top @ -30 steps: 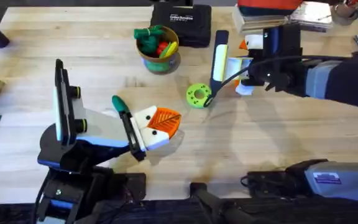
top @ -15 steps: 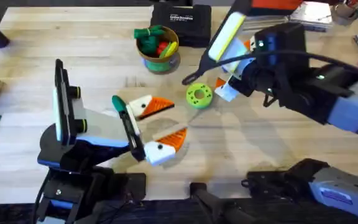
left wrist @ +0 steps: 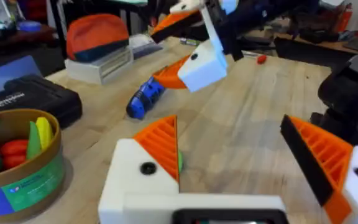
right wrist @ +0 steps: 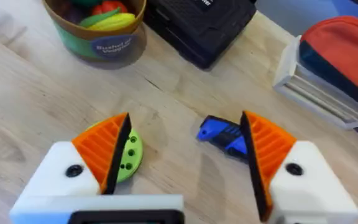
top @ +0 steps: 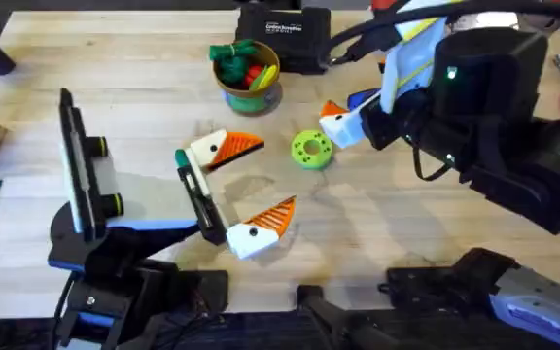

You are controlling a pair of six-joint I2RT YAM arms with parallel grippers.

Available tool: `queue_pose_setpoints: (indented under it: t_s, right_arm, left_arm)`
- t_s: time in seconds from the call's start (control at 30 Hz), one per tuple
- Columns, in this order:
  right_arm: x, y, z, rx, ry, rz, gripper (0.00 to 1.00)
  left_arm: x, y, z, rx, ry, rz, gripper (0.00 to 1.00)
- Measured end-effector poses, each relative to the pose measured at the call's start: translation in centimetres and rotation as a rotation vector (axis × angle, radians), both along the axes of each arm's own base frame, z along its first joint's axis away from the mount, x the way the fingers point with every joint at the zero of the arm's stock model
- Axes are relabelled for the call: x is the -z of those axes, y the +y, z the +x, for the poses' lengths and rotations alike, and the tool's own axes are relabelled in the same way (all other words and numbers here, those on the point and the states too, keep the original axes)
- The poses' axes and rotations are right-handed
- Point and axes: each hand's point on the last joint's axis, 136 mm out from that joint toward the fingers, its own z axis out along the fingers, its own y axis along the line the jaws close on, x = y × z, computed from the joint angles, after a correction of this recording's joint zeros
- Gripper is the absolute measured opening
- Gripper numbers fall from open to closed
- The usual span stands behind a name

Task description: Pick up the gripper from the table and insert it into the empty holder that is missing its gripper. Then pick up a screw, insert it into the mounting hole, and use the screwdriver to tighten it. Finally, clean up the table by picking up the vegetable and placing it into the bucket.

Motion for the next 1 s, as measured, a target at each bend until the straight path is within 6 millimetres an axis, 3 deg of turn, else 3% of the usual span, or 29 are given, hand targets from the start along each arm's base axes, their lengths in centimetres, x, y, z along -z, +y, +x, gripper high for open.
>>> queue_pose_setpoints:
  t_s: [0.23,0.4,0.53,0.67,1.0]
  right_arm:
    - [0.0,0.2,-0.1,0.008,0.007,0.022,0.993]
    - [-0.5,0.4,0.2,0.008,-0.013,0.036,0.994]
    - [-0.9,0.5,0.3,0.008,-0.027,0.047,0.994]
    - [-1.0,0.5,0.4,0.008,-0.031,0.049,0.994]
    - [-1.0,0.5,0.4,0.008,-0.030,0.049,0.994]
  left_arm:
    - [-2.4,1.3,0.5,-0.123,0.141,-0.006,0.985]
    - [-4.7,3.8,1.4,-0.335,0.330,0.048,0.987]
    - [-5.0,5.7,3.0,-0.479,0.489,0.132,0.985]
    - [-3.7,7.0,5.0,-0.579,0.679,0.251,0.986]
    - [3.8,10.2,8.0,-0.719,1.234,0.476,0.985]
